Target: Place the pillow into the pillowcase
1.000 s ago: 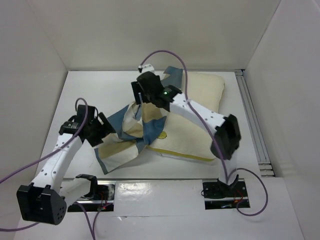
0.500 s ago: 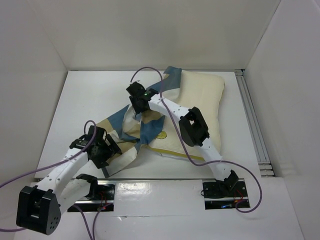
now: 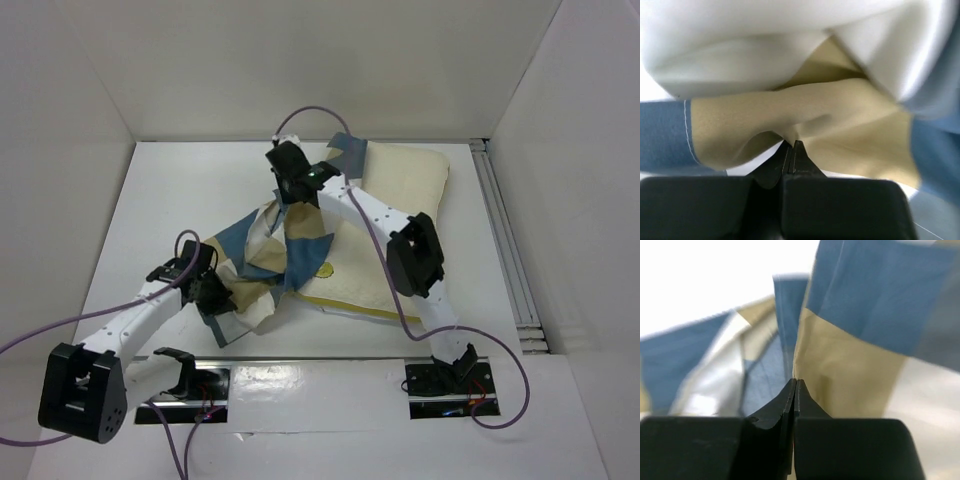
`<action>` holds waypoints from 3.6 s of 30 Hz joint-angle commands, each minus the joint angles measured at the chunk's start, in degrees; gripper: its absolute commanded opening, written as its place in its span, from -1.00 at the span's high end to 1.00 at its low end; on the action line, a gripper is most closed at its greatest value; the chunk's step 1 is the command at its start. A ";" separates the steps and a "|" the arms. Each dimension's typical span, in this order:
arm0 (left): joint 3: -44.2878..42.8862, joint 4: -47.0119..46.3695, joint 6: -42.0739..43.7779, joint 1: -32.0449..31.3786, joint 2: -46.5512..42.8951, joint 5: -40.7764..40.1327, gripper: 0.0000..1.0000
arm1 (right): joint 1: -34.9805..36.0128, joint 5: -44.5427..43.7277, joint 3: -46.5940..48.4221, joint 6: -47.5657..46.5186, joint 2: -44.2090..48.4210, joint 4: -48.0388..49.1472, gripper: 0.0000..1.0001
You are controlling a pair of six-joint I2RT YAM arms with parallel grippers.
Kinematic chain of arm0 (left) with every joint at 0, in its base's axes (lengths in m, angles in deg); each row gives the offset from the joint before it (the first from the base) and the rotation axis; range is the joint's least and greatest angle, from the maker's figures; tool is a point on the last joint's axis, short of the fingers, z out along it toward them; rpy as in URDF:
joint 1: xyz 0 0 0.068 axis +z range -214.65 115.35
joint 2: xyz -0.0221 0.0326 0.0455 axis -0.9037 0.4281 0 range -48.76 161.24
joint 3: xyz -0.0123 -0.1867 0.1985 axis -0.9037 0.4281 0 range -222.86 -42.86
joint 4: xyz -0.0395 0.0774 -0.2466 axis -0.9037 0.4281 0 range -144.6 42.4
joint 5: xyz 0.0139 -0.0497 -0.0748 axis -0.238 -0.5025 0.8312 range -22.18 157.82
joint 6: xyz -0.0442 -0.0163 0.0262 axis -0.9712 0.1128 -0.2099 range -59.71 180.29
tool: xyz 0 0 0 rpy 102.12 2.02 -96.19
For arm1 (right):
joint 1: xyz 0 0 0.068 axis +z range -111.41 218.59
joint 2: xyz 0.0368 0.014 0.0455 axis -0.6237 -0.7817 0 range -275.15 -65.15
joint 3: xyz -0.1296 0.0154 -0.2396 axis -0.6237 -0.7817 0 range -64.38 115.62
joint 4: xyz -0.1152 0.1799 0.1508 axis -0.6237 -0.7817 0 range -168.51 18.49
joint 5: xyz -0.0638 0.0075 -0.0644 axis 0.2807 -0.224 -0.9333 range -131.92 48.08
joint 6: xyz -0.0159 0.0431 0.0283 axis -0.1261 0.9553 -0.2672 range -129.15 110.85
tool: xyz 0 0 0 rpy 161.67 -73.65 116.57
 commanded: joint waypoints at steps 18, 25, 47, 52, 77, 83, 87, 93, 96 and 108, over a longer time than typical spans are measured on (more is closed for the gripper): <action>-89.21 7.22 18.25 22.96 33.30 9.89 1.00 | -17.56 6.90 -18.55 1.52 45.53 33.88 1.00; -77.68 4.86 21.33 26.75 30.96 9.82 1.00 | -10.99 13.75 -57.16 8.81 65.07 42.76 1.00; -56.30 3.97 26.69 16.68 27.07 8.31 -0.48 | 17.53 -32.38 -66.19 35.86 77.14 -5.19 -0.62; -52.42 1.69 25.64 3.92 31.80 8.05 -0.50 | 16.72 -31.43 -61.78 41.16 71.60 -17.43 -0.72; -50.49 -2.71 23.44 -21.58 38.23 10.16 -0.45 | -19.55 0.11 -42.56 8.64 43.66 19.06 -0.88; -49.35 -0.69 24.49 -19.23 38.76 8.94 1.00 | -26.52 3.99 -48.31 10.13 48.55 10.43 -0.91; -47.06 -1.21 23.97 -12.63 35.08 8.93 1.00 | -26.00 8.55 -59.98 13.02 57.24 6.57 -0.93; -46.79 0.53 23.97 -6.13 30.15 3.77 1.00 | -18.27 6.29 -68.62 19.44 64.38 -0.46 -0.96; -45.84 2.99 22.31 -3.49 29.63 -2.02 0.46 | -15.98 5.49 -71.35 21.65 66.31 -1.79 -0.96; -20.98 4.68 7.36 9.17 16.38 -12.16 -1.00 | -3.16 4.62 -64.16 19.72 59.30 2.25 -0.96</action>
